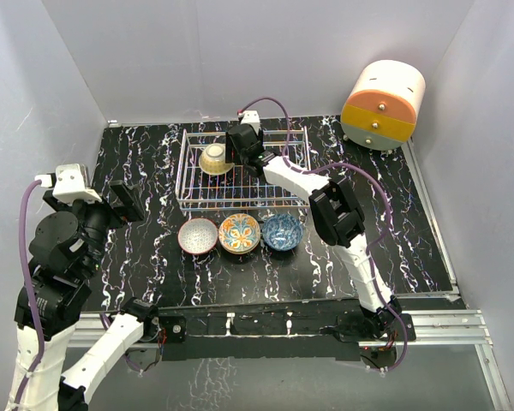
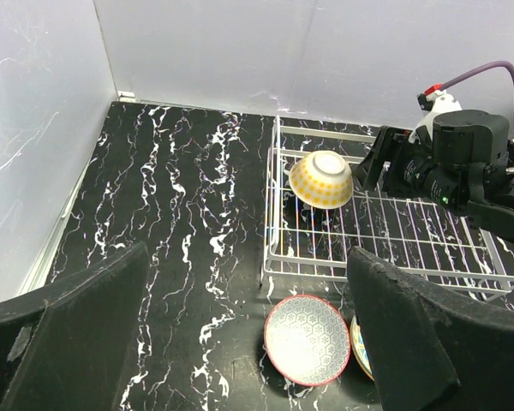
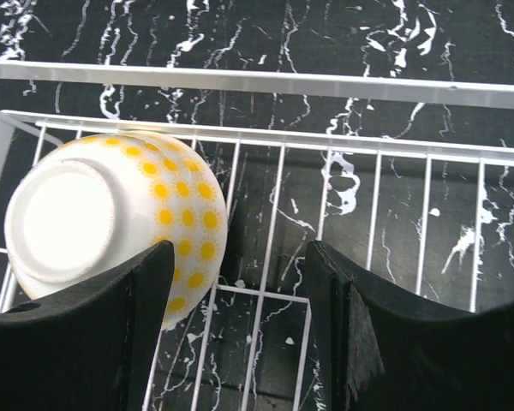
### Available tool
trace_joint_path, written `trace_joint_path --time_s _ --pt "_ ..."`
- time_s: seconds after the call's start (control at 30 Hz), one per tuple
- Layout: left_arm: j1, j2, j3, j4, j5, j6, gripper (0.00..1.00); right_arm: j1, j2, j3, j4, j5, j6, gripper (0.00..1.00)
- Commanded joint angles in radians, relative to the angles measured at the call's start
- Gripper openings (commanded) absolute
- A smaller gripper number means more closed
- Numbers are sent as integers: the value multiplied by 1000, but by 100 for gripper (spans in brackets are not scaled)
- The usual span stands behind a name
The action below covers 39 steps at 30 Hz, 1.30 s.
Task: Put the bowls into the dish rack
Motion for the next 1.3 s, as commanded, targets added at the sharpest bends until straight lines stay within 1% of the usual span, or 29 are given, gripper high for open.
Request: trace_joint_path --time_s 0.0,0.3,0.5,0.87,1.0,1.17,1.27 --pt "-5 -9 0 -7 -17 18 97 -4 -14 -5 128 -67 3 65" --pt "-5 -12 4 -18 -22 24 97 -2 23 36 166 -108 62 65" --pt "-4 -16 11 -26 -30 32 97 14 53 75 168 -132 68 65" --pt "-4 -27 6 -36 -38 31 97 28 41 32 250 -139 85 65" --pt "-4 -29 7 -40 -43 30 97 31 -17 -21 274 -102 72 66" --pt "-4 -24 9 -37 -39 25 97 31 -186 -172 367 -56 27 66" --pt "-5 -20 9 -33 -36 19 97 35 -293 -249 363 -61 -7 66"
